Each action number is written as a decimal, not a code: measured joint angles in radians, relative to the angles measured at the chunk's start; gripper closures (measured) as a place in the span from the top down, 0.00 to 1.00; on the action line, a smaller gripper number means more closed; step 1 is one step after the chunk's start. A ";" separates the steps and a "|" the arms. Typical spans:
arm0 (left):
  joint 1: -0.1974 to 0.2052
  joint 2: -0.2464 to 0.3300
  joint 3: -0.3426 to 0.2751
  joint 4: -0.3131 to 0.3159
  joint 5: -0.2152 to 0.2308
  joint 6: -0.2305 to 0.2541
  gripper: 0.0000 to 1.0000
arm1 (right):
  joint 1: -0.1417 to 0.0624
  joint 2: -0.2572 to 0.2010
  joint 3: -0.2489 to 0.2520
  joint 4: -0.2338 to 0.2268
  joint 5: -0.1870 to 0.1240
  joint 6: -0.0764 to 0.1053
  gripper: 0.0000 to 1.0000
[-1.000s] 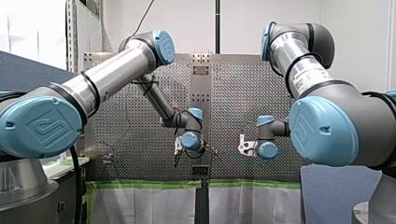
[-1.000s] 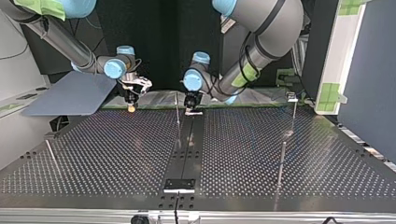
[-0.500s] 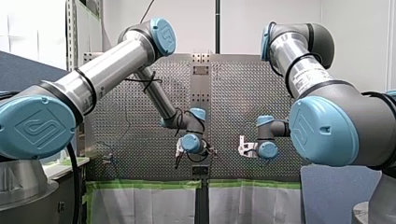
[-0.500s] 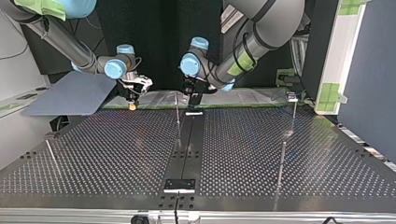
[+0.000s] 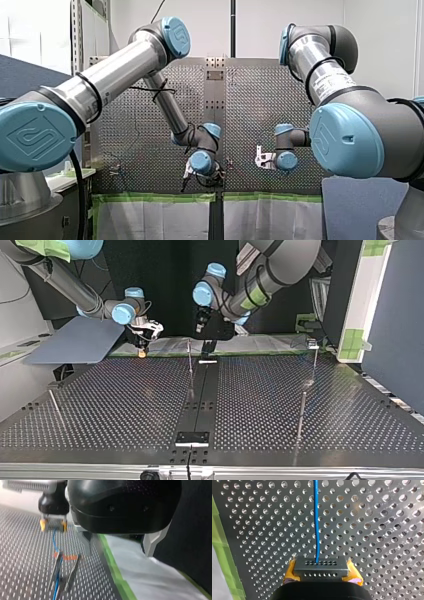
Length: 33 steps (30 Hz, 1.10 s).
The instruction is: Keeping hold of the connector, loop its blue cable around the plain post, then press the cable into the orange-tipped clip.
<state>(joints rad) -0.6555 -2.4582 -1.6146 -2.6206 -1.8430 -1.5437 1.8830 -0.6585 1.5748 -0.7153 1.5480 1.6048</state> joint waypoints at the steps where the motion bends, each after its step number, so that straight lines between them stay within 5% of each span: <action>1: -0.004 0.000 -0.001 0.004 0.010 0.000 1.00 | 0.000 0.000 0.000 0.000 0.000 0.000 0.00; 7: -0.014 0.010 -0.003 0.033 0.049 -0.001 1.00 | 0.000 0.000 0.000 0.000 0.000 0.000 0.00; 17: -0.007 0.023 0.011 0.053 -0.007 -0.031 1.00 | 0.003 0.002 0.000 -0.003 0.000 0.000 0.00; 33: -0.023 0.023 0.012 0.102 0.017 -0.034 1.00 | 0.008 0.002 0.000 -0.007 0.000 0.001 0.00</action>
<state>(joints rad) -0.6789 -2.4349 -1.6026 -2.5191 -1.8261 -1.5778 1.8913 -0.6567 1.5746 -0.7223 1.5479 1.6058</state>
